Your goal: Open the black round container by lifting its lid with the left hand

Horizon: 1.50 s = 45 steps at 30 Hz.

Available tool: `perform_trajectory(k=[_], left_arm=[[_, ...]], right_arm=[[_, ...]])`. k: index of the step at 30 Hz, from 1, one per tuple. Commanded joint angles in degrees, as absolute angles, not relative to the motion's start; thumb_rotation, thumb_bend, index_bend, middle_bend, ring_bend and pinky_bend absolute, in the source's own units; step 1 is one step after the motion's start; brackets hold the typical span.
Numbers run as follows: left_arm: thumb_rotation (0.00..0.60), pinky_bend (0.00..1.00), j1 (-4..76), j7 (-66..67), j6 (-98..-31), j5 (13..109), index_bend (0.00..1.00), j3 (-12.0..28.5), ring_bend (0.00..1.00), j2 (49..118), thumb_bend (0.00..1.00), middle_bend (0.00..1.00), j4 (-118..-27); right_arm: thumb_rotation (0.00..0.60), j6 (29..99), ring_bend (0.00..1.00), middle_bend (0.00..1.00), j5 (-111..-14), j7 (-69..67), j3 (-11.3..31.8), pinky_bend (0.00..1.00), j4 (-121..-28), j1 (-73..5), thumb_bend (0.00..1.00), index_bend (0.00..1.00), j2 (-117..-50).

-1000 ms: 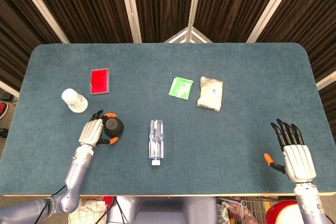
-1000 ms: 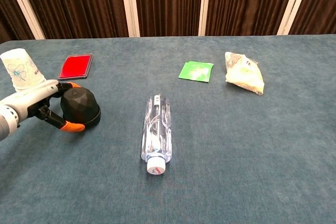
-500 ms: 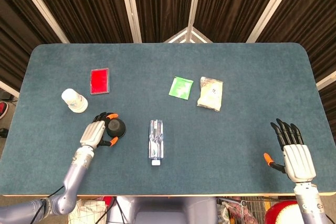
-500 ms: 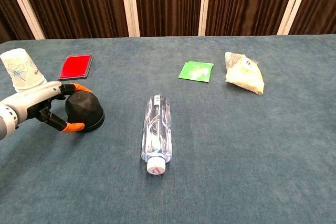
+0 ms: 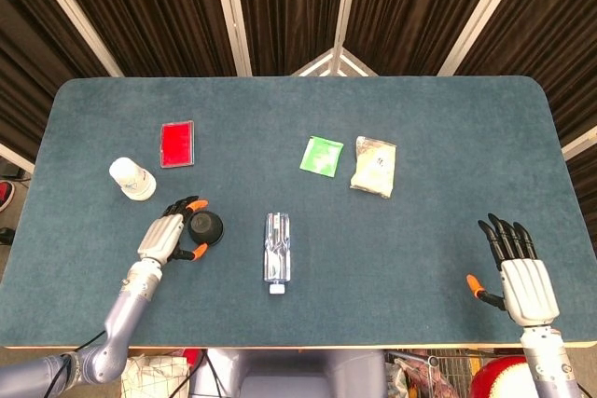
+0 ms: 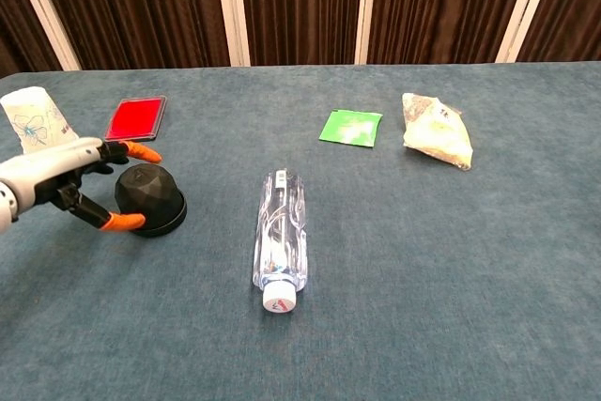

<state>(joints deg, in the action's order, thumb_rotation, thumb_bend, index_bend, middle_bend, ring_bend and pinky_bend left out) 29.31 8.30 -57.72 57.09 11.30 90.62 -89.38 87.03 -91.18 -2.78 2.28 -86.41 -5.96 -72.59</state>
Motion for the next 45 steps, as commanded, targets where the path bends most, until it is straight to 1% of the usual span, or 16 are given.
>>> perform_trajectory(k=[1,6,12,15,17,19,22,25,32,36,41,45], left_arm=[[0.600,0.00,29.11,8.05,-58.65,57.24,0.16,11.81,0.00,90.03,0.42,0.12,-90.19],[0.600,0.00,29.37,8.95,-58.91,56.60,0.16,11.88,0.00,89.65,0.42,0.17,-90.72],[0.600,0.00,30.12,10.68,-58.40,54.97,0.16,11.59,0.00,90.24,0.42,0.18,-90.26],[0.600,0.00,30.51,11.56,-58.26,54.31,0.16,11.42,0.00,90.76,0.42,0.20,-89.94],[0.600,0.00,30.81,12.16,-58.29,54.02,0.16,11.39,0.00,91.13,0.45,0.27,-89.86],[0.600,0.00,30.94,12.62,-59.03,53.84,0.16,11.64,0.00,91.67,0.50,0.37,-89.82],[0.600,0.00,30.88,12.33,-60.40,54.26,0.17,12.14,0.00,92.44,0.53,0.47,-90.18],[0.600,0.00,30.52,12.00,-62.17,55.29,0.19,12.45,0.00,92.60,0.55,0.51,-90.62],[0.600,0.00,29.62,10.64,-64.56,56.48,0.20,13.84,0.00,90.20,0.55,0.49,-93.81],[0.600,0.00,30.10,9.32,-63.89,56.17,0.20,15.08,0.00,89.65,0.55,0.48,-95.29],[0.600,0.00,33.33,8.96,-59.69,51.85,0.20,17.54,0.00,92.00,0.55,0.46,-93.35],[0.600,0.00,36.42,12.05,-58.74,49.46,0.21,18.34,0.00,95.33,0.55,0.46,-90.35]], right_arm=[[0.600,86.89,0.07,0.02,-91.09,-2.71,2.50,0.01,-86.56,-6.14,0.29,0.07,-72.51],[0.600,86.37,0.07,0.02,-90.70,-2.74,2.69,0.01,-86.36,-6.40,0.29,0.07,-72.66],[0.600,86.40,0.07,0.02,-90.53,-2.70,2.78,0.01,-86.85,-6.37,0.29,0.07,-72.38],[0.600,86.34,0.07,0.02,-90.43,-2.70,2.84,0.01,-87.02,-6.40,0.29,0.07,-72.27],[0.600,86.35,0.07,0.02,-90.48,-2.77,2.84,0.01,-87.19,-6.42,0.29,0.07,-72.19],[0.600,86.39,0.07,0.02,-90.53,-2.74,2.86,0.01,-87.33,-6.44,0.29,0.07,-72.10],[0.600,86.76,0.07,0.02,-90.82,-2.52,2.65,0.01,-87.65,-6.21,0.29,0.07,-72.06],[0.600,86.91,0.07,0.02,-90.86,-2.30,2.64,0.01,-87.95,-6.13,0.29,0.07,-72.04],[0.600,86.88,0.07,0.02,-91.01,-3.17,2.55,0.01,-87.18,-6.16,0.29,0.07,-71.81],[0.600,87.07,0.07,0.02,-91.10,-2.44,2.56,0.01,-87.57,-6.10,0.29,0.07,-72.02],[0.600,87.05,0.07,0.02,-90.75,-2.43,2.62,0.01,-87.39,-5.98,0.29,0.07,-71.97],[0.600,86.86,0.07,0.02,-90.58,-1.93,2.74,0.01,-87.65,-6.08,0.29,0.07,-72.03]])
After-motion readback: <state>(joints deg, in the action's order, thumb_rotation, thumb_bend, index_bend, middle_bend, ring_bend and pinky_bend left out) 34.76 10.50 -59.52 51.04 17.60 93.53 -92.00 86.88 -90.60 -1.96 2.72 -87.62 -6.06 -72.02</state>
